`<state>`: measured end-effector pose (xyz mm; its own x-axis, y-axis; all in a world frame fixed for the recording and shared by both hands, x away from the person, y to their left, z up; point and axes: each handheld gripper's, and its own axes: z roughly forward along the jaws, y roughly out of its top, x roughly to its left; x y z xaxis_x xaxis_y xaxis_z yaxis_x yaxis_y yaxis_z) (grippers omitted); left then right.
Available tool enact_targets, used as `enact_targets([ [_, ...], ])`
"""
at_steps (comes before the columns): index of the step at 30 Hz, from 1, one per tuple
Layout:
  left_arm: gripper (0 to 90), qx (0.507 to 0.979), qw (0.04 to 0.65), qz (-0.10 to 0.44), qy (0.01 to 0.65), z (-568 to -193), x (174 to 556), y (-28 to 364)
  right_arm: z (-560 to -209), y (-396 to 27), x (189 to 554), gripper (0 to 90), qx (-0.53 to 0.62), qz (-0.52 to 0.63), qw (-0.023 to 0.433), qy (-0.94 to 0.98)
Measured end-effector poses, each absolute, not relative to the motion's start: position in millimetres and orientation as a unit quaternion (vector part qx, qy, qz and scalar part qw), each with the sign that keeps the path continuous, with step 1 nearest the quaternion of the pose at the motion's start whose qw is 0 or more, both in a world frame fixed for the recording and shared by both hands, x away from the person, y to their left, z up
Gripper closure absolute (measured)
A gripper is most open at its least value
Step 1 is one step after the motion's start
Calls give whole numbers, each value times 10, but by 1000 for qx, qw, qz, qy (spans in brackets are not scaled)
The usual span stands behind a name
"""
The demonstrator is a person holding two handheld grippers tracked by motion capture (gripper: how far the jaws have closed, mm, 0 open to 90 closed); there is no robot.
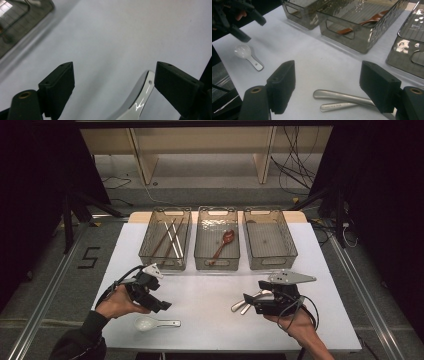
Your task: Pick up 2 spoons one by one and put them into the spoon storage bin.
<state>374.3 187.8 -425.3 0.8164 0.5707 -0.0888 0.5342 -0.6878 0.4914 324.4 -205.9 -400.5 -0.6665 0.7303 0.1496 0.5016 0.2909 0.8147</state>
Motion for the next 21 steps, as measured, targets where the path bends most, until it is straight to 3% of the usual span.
enact_targets([
  [13, 174, 952, 186, 12, 243, -4498, 3530, 1755, -4014, -2053, 3247, 298, 387, 449, 126, 796],
  [21, 278, 959, 178, 9, 221, -4563, 3481, 1737, -4013, -2052, 3246, 298, 386, 449, 126, 796],
])
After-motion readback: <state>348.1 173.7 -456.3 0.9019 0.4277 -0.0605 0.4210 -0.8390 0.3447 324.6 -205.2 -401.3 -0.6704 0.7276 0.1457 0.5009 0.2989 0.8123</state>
